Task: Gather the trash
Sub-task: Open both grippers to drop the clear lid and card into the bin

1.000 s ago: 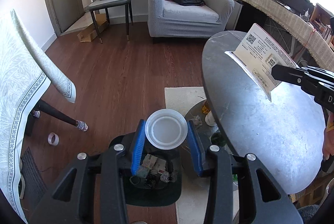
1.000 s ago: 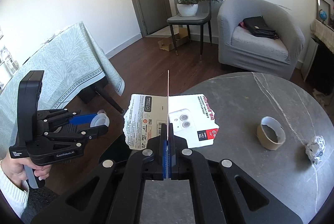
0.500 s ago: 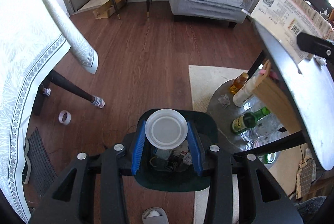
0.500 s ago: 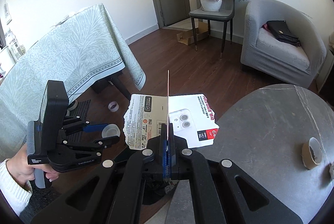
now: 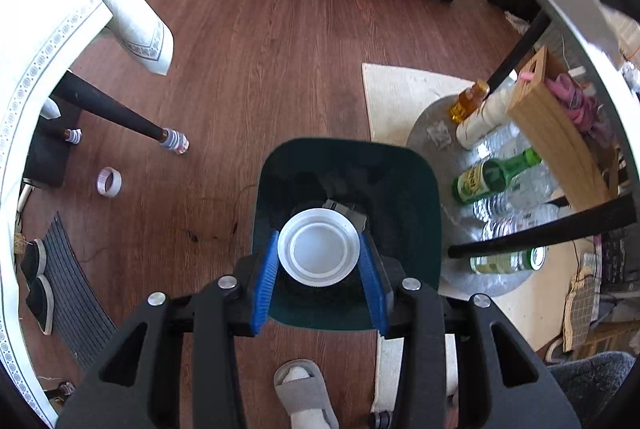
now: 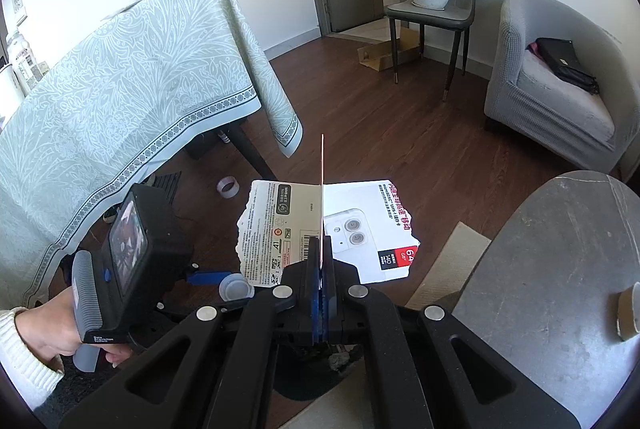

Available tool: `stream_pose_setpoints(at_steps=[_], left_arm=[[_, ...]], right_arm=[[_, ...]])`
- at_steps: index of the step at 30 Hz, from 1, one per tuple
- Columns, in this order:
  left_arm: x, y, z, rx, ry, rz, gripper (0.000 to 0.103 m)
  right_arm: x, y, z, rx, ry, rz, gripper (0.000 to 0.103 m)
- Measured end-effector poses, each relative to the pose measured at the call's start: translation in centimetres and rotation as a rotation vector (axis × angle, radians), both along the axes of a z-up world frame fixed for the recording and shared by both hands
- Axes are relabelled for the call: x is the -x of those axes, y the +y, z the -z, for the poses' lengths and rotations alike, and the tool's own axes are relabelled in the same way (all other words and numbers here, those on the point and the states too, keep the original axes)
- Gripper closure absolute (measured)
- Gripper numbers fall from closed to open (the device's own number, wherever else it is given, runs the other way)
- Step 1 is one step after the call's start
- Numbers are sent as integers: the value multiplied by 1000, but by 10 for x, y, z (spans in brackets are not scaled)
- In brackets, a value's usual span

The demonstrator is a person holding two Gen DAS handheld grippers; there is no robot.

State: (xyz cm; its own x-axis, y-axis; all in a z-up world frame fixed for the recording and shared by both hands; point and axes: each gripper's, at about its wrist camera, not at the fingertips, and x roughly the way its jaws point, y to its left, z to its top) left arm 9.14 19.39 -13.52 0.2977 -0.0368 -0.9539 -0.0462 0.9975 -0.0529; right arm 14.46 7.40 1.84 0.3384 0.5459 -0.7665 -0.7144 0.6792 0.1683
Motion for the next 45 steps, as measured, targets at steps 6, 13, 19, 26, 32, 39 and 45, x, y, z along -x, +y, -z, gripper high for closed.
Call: stream_pose_setpoints(at_steps=[6, 13, 19, 26, 32, 39, 45], left_arm=[[3, 9, 7, -7, 14, -17, 47], [18, 29, -19, 39, -62, -65, 47], [28, 50, -54, 70, -182, -141, 52], [30, 55, -80, 50, -260, -156, 59], [29, 47, -95, 55, -309, -128, 66], [30, 40, -105, 76, -349, -124, 70], [31, 38, -113, 90, -372, -127, 72]], right_arm=[[1, 18, 12, 25, 20, -14, 103], [4, 41, 35, 84, 50, -25, 103], [8, 57, 51, 135, 57, -29, 103], [14, 77, 84, 214, 99, -61, 103], [19, 87, 123, 289, 149, -85, 103], [19, 88, 160, 347, 217, -97, 103], [23, 88, 189, 408, 262, -106, 101]])
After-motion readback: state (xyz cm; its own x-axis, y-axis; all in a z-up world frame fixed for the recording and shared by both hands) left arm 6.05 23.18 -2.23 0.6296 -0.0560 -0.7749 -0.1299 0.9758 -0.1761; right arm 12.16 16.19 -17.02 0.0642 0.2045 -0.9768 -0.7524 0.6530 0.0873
